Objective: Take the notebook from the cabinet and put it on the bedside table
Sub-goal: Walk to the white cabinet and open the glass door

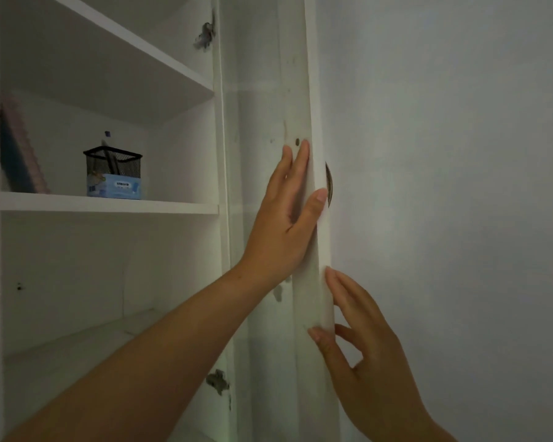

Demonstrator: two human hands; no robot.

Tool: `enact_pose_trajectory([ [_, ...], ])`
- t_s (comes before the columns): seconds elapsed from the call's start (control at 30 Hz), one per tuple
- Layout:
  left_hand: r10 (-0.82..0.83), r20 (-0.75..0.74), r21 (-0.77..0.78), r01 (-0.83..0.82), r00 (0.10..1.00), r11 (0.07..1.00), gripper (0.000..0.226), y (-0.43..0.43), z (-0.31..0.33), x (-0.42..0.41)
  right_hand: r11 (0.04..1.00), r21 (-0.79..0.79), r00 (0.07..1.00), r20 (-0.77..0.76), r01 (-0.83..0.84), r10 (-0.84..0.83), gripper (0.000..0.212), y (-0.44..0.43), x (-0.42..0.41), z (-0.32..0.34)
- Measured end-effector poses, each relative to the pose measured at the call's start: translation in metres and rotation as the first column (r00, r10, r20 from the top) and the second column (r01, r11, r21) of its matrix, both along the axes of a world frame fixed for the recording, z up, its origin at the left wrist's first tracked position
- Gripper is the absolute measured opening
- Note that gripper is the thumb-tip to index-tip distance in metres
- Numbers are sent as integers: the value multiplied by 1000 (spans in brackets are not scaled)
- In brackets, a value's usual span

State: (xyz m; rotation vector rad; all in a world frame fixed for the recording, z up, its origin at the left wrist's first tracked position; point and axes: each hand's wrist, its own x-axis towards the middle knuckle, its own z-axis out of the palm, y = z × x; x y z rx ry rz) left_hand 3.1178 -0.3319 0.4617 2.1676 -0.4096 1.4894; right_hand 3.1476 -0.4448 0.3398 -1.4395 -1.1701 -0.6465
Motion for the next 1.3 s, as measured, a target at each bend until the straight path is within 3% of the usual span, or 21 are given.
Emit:
enact_pose_trajectory([
  [0.33, 193, -133, 213, -162, 972, 964, 64, -3, -38, 53, 997, -72, 992, -122, -1, -8, 58, -24, 63, -37],
  [0.93, 351, -126, 214, -320, 928, 923, 64, -23, -48, 123, 991, -130, 990, -130, 38, -55, 58, -41, 130, -52],
  [1.3, 431, -111, 260, -393, 895, 882, 63, -21, -75, 149, 985, -144, 993, -52, 94, -103, 72, -41, 166, -75],
])
